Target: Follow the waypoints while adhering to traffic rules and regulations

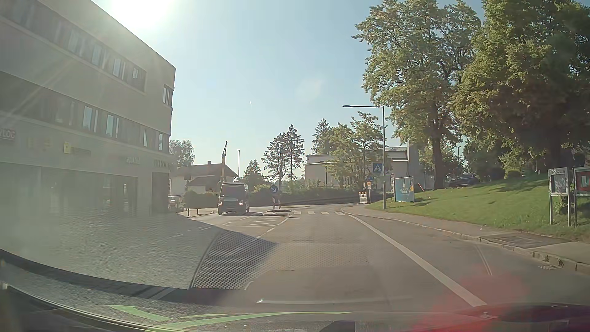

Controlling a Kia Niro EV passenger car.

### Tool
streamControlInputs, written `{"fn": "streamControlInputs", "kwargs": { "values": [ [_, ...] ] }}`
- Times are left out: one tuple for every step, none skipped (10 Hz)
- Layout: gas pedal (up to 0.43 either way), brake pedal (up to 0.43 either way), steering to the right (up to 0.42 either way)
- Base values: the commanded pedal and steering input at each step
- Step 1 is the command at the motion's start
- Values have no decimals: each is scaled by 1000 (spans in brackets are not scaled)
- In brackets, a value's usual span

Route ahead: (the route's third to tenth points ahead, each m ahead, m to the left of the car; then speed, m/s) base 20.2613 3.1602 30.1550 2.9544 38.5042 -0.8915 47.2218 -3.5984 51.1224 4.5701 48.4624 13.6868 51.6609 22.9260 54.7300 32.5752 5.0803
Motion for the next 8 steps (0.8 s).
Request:
{"fn": "streamControlInputs", "kwargs": {
  "values": [
    [240,0,40],
    [240,0,33],
    [240,0,24],
    [240,0,19],
    [240,0,16],
    [240,0,13],
    [228,0,8],
    [209,0,4]
  ]
}}
